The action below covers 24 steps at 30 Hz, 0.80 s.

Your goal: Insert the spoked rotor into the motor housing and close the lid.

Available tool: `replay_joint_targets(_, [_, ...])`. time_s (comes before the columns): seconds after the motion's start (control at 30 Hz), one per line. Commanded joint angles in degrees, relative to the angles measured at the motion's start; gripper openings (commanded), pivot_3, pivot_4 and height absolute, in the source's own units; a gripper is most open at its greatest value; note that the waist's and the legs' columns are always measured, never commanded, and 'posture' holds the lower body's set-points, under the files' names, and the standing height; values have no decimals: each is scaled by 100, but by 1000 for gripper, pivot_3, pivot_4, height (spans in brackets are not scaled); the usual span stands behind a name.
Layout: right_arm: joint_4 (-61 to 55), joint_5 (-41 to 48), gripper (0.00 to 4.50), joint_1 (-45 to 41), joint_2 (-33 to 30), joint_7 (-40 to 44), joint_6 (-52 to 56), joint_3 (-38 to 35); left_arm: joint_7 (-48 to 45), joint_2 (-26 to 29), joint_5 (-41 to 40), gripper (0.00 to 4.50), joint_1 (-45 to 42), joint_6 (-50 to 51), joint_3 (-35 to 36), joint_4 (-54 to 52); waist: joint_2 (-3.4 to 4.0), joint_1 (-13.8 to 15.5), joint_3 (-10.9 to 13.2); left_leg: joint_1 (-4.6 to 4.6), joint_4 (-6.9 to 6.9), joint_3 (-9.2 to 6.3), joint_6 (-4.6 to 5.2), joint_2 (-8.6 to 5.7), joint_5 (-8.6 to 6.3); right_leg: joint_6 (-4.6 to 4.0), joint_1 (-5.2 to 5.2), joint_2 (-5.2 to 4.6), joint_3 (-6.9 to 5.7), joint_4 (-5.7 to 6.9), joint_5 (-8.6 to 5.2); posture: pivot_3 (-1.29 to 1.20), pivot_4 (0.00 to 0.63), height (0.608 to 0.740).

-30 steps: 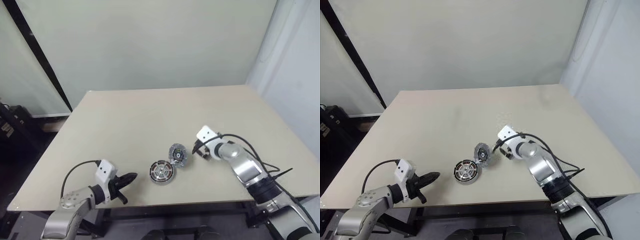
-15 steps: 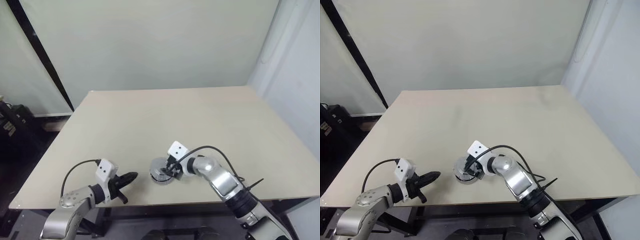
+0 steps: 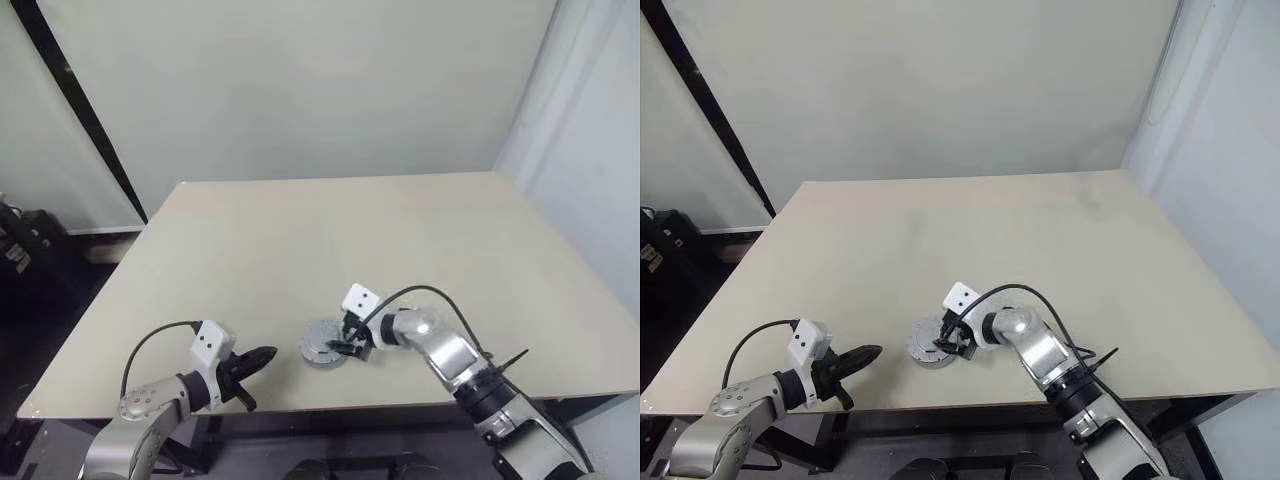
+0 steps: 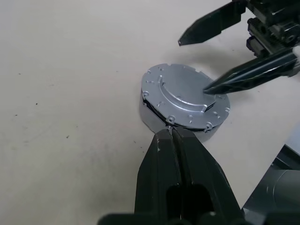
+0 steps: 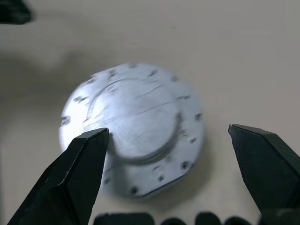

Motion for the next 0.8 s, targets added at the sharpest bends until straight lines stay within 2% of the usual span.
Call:
replay_joint_targets(0.03, [172, 205, 4468, -322, 44, 398, -213, -174, -67, 103, -93, 0, -58, 17, 93, -242, 0, -11, 0, 1, 0, 2, 0, 1, 0, -1, 0, 1, 0, 0, 1, 0, 0, 740])
replay_joint_targets(0.47, [1674, 60, 4468, -992, 406, 1229, -1289, -57, -220, 318, -164, 0, 55, 229, 169, -403, 1, -16, 0, 2, -1, 4, -1, 2, 0, -13, -5, 3, -1, 2, 10, 0, 0, 740])
replay_joint_targets(0.8, [2443, -168, 4468, -1250, 651, 1411, -1679, -99, -138, 311, -179, 0, 359, 282, 342, -670, 2, -19, 0, 5, -1, 5, -4, 5, 2, -19, -10, 6, -1, 8, 13, 0, 0, 740])
